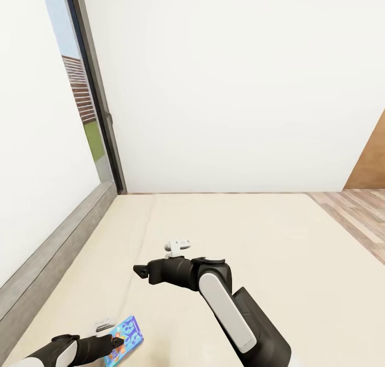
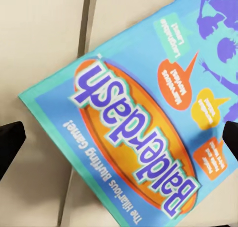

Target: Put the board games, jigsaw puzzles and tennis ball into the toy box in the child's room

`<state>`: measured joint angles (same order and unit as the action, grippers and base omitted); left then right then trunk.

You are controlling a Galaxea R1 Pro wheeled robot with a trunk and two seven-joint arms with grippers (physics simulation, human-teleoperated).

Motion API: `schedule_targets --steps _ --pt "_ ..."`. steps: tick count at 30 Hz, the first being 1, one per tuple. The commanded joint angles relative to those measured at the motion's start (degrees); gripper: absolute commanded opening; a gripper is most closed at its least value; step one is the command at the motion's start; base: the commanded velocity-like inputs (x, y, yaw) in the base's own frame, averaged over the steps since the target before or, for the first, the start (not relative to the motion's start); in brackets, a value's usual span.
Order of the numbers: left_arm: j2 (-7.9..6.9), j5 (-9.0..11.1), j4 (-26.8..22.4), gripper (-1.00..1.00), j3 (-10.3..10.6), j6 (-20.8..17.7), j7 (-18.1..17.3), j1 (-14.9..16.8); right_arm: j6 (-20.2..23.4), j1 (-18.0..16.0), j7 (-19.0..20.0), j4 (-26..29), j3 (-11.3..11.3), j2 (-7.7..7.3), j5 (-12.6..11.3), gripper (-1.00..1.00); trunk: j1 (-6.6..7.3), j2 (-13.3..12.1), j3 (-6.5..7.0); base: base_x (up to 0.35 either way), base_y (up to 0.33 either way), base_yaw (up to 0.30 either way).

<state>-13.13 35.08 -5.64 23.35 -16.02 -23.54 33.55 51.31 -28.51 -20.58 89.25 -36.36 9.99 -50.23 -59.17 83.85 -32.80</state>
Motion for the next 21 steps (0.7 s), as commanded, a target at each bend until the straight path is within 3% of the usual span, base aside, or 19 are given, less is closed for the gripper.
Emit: schedule_targets --steps 1,21 --pt "-0.06 0.6 -0.08 1.0 0.38 -0.37 -0.04 0.02 0.1 -0.05 -0.6 0.05 -0.03 0.01 -0.57 1.0 0.0 0.03 -0.06 0.0 0.0 0.0" --pt "-0.3 0.6 -0.16 1.0 0.3 -0.39 -0.1 0.02 0.1 -0.05 -0.6 0.05 -0.03 0.01 -0.57 1.0 0.0 0.03 -0.06 0.0 0.0 0.0"
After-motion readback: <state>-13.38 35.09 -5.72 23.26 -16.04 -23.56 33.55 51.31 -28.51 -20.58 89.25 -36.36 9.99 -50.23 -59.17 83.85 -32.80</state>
